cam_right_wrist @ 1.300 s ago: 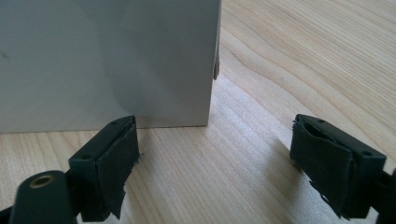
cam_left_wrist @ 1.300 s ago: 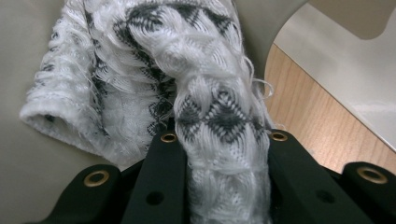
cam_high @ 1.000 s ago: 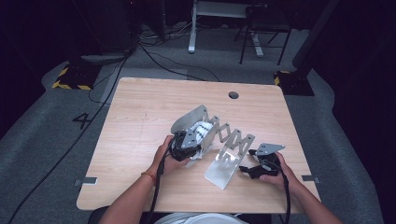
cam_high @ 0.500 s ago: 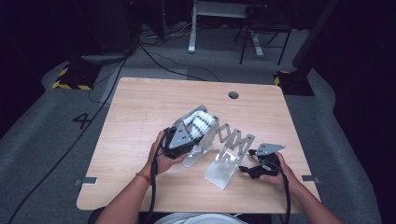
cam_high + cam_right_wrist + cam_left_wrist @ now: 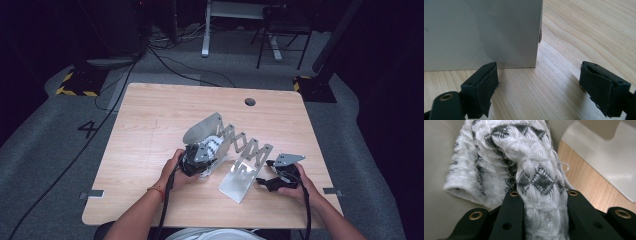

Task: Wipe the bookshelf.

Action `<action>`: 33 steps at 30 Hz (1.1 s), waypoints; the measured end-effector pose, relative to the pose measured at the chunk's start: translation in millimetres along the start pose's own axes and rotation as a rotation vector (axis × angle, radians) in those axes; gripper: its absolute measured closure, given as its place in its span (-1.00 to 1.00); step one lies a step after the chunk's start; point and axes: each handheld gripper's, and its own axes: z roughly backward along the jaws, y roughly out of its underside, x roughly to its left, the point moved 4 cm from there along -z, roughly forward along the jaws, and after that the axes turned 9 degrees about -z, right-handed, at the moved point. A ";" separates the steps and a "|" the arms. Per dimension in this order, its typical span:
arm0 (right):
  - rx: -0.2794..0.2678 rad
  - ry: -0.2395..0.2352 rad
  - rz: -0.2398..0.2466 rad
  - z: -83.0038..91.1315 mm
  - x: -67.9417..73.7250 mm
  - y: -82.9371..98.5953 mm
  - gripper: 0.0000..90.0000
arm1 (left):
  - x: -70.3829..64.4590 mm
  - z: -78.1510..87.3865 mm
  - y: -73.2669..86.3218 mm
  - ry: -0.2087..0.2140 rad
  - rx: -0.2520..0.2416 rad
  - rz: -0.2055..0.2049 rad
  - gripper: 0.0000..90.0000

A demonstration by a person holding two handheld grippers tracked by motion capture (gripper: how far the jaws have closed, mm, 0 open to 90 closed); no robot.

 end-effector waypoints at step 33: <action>-0.001 -0.001 0.000 -0.3 0.1 -0.2 -0.66 | 7.7 27.6 -18.8 -0.069 -0.097 -0.006 0.75</action>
